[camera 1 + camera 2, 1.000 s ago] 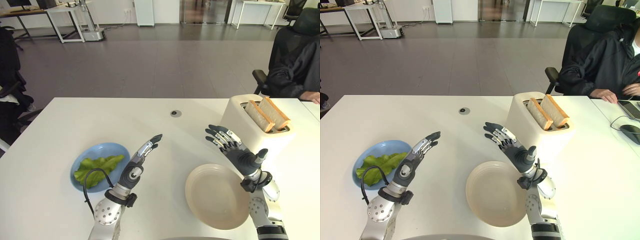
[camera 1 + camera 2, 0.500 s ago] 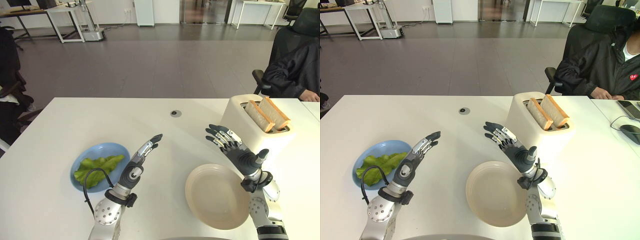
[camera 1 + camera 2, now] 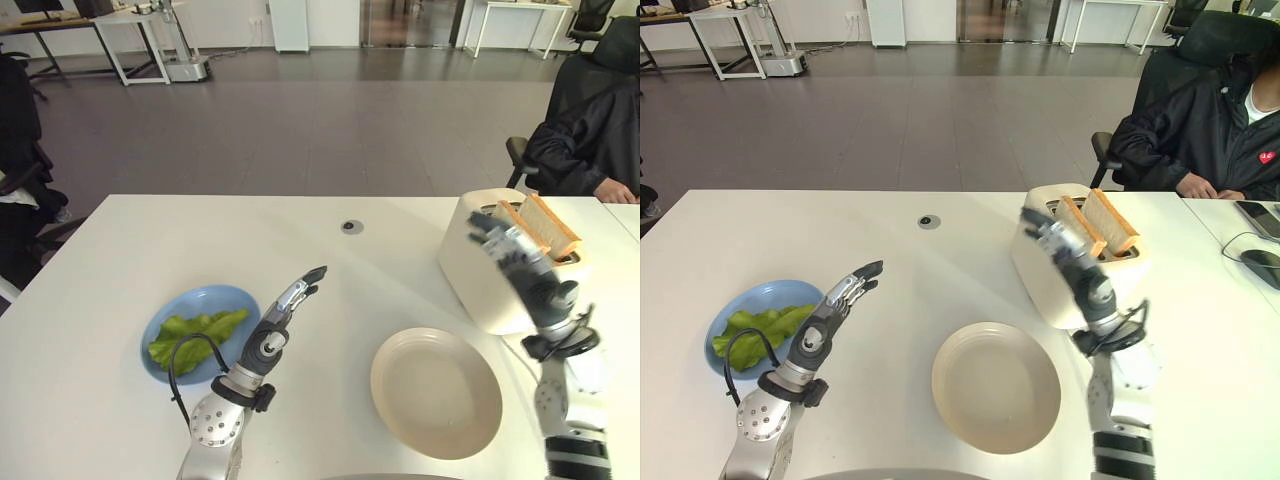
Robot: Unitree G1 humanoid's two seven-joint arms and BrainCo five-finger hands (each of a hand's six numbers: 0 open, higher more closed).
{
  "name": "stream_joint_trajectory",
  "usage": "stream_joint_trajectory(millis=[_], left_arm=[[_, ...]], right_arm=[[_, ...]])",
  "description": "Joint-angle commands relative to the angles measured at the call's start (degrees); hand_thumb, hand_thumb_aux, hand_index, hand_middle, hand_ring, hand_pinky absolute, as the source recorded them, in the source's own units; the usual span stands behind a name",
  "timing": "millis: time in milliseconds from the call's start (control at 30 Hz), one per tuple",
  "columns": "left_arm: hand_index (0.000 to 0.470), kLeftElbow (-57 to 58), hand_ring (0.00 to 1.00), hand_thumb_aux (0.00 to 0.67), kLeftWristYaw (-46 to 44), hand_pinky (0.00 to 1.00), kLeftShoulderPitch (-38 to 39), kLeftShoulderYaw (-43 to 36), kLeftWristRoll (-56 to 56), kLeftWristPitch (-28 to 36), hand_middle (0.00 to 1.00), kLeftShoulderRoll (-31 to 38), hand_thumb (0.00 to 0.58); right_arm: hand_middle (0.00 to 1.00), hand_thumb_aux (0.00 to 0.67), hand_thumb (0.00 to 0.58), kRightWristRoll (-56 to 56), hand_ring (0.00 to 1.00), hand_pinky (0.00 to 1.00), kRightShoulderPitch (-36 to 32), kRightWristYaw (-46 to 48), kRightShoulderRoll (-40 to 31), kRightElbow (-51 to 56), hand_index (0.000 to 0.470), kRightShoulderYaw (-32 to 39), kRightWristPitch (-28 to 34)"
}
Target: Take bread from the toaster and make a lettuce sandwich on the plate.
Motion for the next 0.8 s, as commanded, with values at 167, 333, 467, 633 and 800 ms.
stream_joint_trajectory(millis=[167,333,467,633,800], left_arm=[[0.0,1.01,0.0,0.0,0.51,0.0,-0.76,-0.11,2.32,0.22,0.0,-0.22,0.0],[0.0,1.22,0.0,0.0,0.77,0.0,-0.64,0.11,3.17,-0.32,0.0,-0.3,0.0],[0.0,1.35,0.0,0.0,0.75,0.0,-0.65,0.0,3.58,-0.57,0.0,-0.27,0.0],[0.0,1.66,0.0,0.0,0.82,0.0,-0.84,0.14,3.95,-0.72,0.0,-0.27,0.0],[0.0,2.07,0.0,0.0,0.8,0.0,-1.07,0.28,4.17,-0.97,0.0,-0.11,0.0]], right_arm=[[0.0,0.0,0.0,-34.36,0.0,0.0,-7.79,-21.28,-18.88,19.76,0.0,-0.87,3.34],[0.0,0.0,0.0,-40.2,0.0,0.0,-9.21,-27.76,-21.36,30.72,0.0,4.27,3.51],[0.0,0.539,0.558,-39.42,0.0,0.0,-7.27,-28.44,-22.08,31.61,0.378,6.3,2.44],[0.0,0.568,0.566,-38.49,0.0,0.0,-5.89,-28.26,-21.52,29.26,0.398,8.08,1.83],[0.0,0.67,0.58,-35.03,0.0,0.0,-5.05,-28.23,-20.27,25.56,0.47,7.27,2.63]])
